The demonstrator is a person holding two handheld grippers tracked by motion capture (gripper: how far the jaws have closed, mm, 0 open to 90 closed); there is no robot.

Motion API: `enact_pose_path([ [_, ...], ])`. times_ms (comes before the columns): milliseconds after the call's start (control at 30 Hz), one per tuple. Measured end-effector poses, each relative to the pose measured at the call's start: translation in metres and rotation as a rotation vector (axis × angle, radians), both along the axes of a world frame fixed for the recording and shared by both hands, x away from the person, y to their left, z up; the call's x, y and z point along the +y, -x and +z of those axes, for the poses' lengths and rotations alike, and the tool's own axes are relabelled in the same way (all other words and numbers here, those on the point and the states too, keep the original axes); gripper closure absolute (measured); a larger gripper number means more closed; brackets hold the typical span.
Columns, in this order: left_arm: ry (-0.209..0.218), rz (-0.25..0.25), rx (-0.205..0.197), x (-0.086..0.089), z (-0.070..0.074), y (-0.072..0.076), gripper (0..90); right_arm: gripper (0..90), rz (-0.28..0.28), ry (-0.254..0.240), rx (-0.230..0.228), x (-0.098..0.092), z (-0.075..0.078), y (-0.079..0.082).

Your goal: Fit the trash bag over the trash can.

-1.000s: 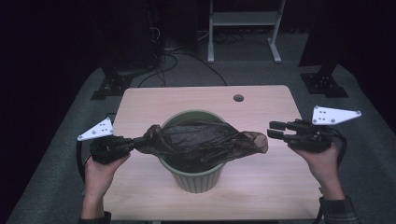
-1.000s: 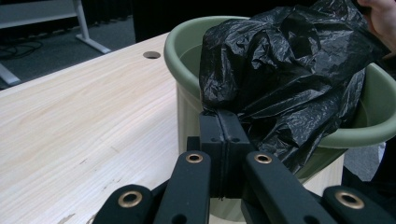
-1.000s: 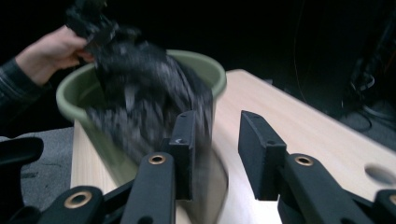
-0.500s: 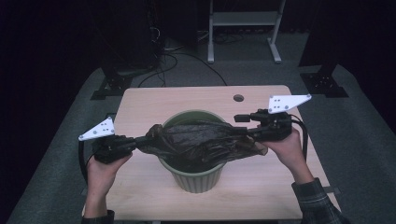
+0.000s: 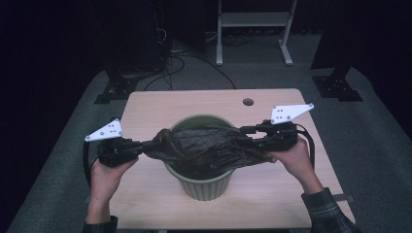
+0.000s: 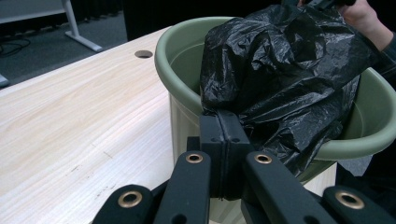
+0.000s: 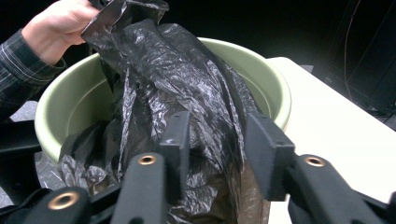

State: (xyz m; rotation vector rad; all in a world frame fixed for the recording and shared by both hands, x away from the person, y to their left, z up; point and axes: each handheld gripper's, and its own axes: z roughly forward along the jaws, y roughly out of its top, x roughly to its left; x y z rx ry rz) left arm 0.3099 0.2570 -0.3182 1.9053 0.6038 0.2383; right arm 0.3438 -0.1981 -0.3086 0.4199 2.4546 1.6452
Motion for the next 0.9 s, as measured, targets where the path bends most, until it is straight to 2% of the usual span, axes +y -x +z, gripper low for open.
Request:
enact_pose_path([
  [67,-0.008,-0.002,0.000,0.000,0.003,-0.001,89.8,69.3,-0.007,0.001,-0.008,0.000,0.001,-0.001],
  [167,-0.018,-0.002,0.003,-0.001,0.006,-0.004,89.8,84.7,-0.002,-0.007,-0.017,0.000,0.004,-0.002],
  [233,-0.028,0.000,0.006,-0.001,0.008,-0.008,89.8,89.1,-0.008,-0.005,-0.029,0.001,0.006,-0.004],
  [367,-0.044,0.007,-0.001,-0.004,0.011,-0.018,89.9,89.8,-0.041,-0.004,-0.022,0.001,0.008,-0.016],
  [467,-0.052,0.022,0.001,-0.005,0.010,-0.026,89.9,89.8,-0.085,0.000,-0.004,0.000,0.006,-0.033],
  [667,-0.068,0.045,0.023,-0.007,0.003,-0.039,90.0,89.9,-0.170,0.023,0.055,0.002,-0.015,-0.063],
  [767,-0.083,0.053,0.027,-0.008,0.000,-0.043,90.0,89.9,-0.195,0.028,0.084,0.006,-0.024,-0.074],
  [900,-0.103,0.067,0.030,-0.009,-0.003,-0.047,90.0,90.0,-0.233,0.066,0.111,0.016,-0.037,-0.086],
])
